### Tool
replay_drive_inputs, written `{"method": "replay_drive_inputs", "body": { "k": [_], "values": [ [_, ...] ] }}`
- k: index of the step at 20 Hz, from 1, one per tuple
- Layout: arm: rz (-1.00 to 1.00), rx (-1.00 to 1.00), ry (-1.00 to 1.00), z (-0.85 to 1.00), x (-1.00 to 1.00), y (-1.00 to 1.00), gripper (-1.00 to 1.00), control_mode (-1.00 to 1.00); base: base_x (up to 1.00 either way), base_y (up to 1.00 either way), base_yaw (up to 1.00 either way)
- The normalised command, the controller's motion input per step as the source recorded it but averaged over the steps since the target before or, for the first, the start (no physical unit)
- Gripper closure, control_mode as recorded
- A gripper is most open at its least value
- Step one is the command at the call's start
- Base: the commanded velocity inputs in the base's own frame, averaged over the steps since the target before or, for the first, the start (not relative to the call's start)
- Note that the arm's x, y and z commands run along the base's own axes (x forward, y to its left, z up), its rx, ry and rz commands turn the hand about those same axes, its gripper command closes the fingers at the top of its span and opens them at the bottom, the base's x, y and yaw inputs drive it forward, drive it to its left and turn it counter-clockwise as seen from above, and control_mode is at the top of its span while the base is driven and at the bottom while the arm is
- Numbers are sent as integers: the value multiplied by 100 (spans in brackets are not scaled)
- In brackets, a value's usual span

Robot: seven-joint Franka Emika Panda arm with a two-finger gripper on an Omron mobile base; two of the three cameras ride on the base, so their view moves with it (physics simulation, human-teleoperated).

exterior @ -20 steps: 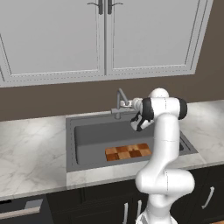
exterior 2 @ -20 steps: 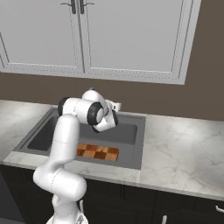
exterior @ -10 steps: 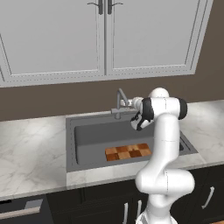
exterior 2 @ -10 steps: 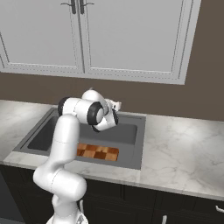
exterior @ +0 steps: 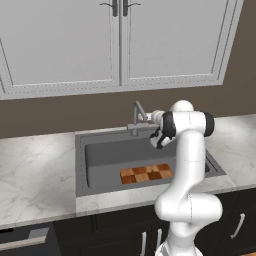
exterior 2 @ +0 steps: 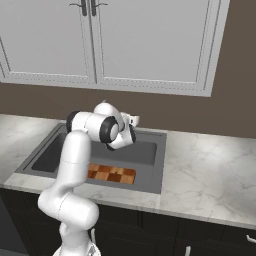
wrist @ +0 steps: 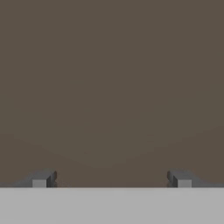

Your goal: Turn on the sink faucet with hot water and rinse the cutting board for ten seconds, then turn off the faucet. Push the cutting board to reach the water if necessary.

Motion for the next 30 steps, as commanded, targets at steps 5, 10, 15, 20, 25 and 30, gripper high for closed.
{"method": "replay_drive_inputs", "body": {
  "k": [5, 10, 15, 20, 25, 30],
  "values": [
    [0, 0, -4, -2, 0, -14, -100, -100, 0, 0, 0],
    [0, 0, -4, -3, 0, -6, -100, -100, 0, 0, 0],
    [0, 0, -3, -6, -3, 0, -100, -100, 0, 0, 0],
    [0, 0, -1, -7, -11, 0, -100, -100, 0, 0, 0],
    [0, 0, 0, -13, -14, 0, -100, -100, 0, 0, 0],
    [0, 0, 0, -13, -19, 0, -100, -100, 0, 0, 0]
  ]
}}
